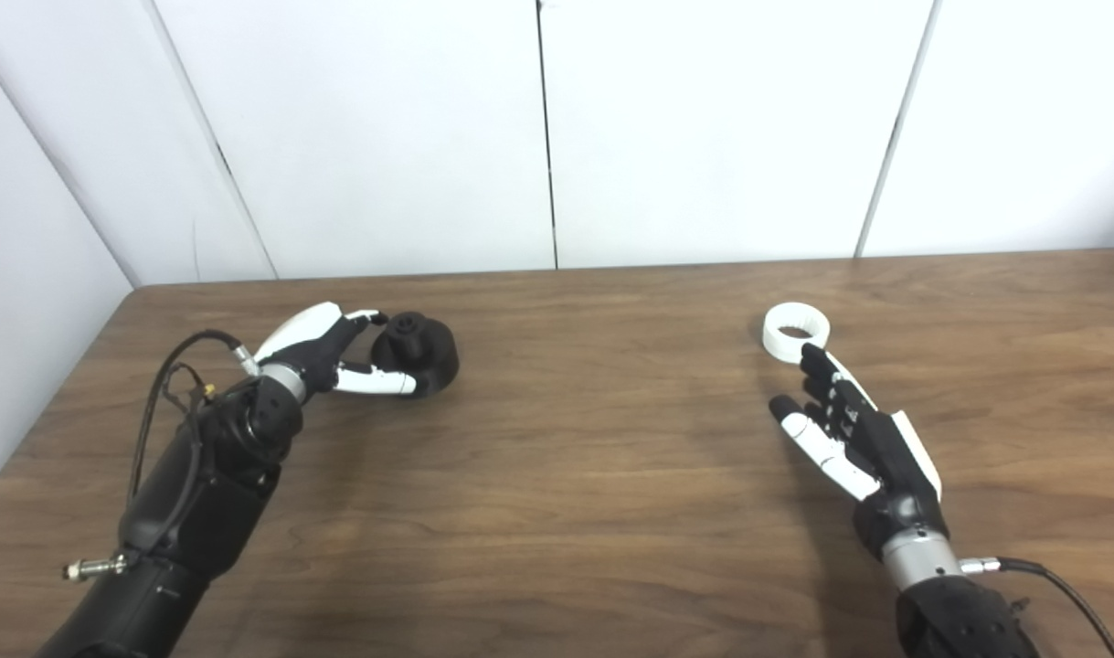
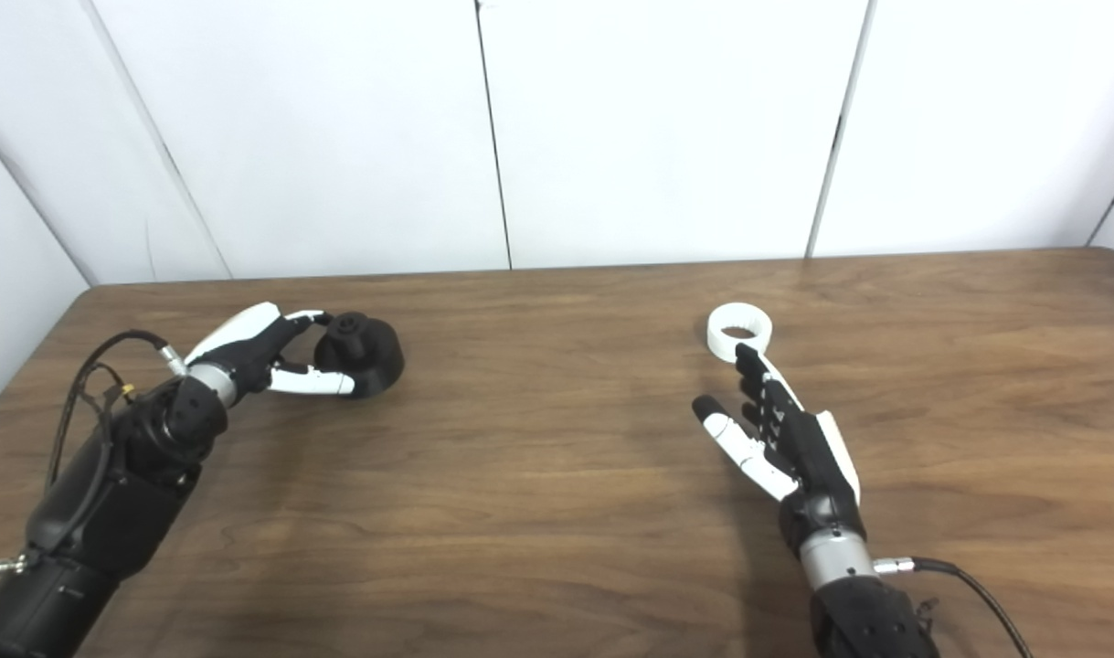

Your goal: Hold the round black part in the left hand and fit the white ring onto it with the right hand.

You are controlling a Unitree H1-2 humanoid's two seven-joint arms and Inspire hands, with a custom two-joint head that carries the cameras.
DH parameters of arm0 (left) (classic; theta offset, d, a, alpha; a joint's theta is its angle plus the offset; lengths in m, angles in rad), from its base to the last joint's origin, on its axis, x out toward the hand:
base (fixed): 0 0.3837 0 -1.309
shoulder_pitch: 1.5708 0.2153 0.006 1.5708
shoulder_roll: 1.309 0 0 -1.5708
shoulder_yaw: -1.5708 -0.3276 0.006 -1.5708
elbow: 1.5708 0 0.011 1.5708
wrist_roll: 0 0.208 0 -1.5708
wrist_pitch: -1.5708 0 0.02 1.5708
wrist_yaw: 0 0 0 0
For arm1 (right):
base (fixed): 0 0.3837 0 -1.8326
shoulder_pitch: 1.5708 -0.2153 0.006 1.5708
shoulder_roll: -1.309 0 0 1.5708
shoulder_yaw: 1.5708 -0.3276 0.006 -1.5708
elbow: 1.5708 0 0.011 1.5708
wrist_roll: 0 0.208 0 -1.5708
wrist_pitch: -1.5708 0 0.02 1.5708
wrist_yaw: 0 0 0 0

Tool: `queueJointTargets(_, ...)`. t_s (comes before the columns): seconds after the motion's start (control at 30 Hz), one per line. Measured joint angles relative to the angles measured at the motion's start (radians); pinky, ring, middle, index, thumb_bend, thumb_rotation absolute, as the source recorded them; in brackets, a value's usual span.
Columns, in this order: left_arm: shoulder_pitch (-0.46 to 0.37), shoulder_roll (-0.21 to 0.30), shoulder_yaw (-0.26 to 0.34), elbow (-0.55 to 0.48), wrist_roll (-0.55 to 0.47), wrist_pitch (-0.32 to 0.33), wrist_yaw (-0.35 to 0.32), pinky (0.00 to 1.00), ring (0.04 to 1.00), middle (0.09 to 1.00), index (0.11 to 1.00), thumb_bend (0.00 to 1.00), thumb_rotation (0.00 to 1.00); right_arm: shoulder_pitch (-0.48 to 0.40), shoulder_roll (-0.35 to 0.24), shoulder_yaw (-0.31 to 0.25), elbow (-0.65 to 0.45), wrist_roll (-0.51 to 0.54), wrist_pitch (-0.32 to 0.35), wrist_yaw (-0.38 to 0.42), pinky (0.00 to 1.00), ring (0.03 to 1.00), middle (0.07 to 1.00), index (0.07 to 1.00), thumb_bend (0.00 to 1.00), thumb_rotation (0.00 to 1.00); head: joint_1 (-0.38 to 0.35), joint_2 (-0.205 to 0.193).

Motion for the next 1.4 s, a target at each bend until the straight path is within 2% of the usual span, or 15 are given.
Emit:
queueJointTargets(0.13, -0.006, -0.003, -0.006, 0.006, -0.001, -0.003, 0.001, 0.82, 1.000, 0.979, 0.917, 1.00, 0.56, 0.000, 0.000, -0.007, 0.000, 0.011, 0.001, 0.000, 0.95, 0.978, 0.968, 0.933, 0.62, 0.44, -0.002, 0.002)
queueJointTargets(0.53, -0.012, -0.022, -0.012, 0.019, -0.005, -0.026, 0.011, 0.85, 0.997, 0.951, 0.865, 1.00, 0.54, 0.000, -0.003, -0.006, -0.003, -0.010, 0.006, -0.003, 0.89, 0.955, 0.955, 0.920, 0.65, 0.48, -0.006, -0.002)
queueJointTargets(1.0, -0.012, -0.034, -0.015, 0.032, -0.019, -0.055, 0.021, 0.83, 0.995, 0.939, 0.773, 0.94, 0.44, 0.000, -0.006, -0.013, -0.005, 0.000, 0.008, -0.002, 0.89, 0.967, 0.964, 0.928, 0.67, 0.49, -0.011, 0.002)
queueJointTargets(1.2, -0.011, -0.039, -0.015, 0.032, -0.021, -0.066, 0.031, 0.82, 0.979, 0.923, 0.752, 0.89, 0.38, 0.000, -0.006, -0.014, -0.005, 0.004, 0.009, -0.001, 0.91, 0.968, 0.963, 0.926, 0.67, 0.49, -0.009, 0.002)
queueJointTargets(1.27, -0.011, -0.043, -0.015, 0.032, -0.022, -0.081, 0.035, 0.82, 0.975, 0.924, 0.747, 0.88, 0.37, 0.000, -0.007, -0.014, -0.005, 0.000, 0.009, -0.001, 0.88, 0.956, 0.955, 0.921, 0.68, 0.50, -0.009, 0.002)
queueJointTargets(1.4, -0.010, -0.057, -0.015, 0.033, -0.022, -0.101, 0.039, 0.83, 0.972, 0.920, 0.748, 0.87, 0.36, 0.000, -0.006, -0.014, -0.005, 0.002, 0.010, -0.001, 0.90, 0.966, 0.960, 0.925, 0.68, 0.50, -0.011, 0.000)
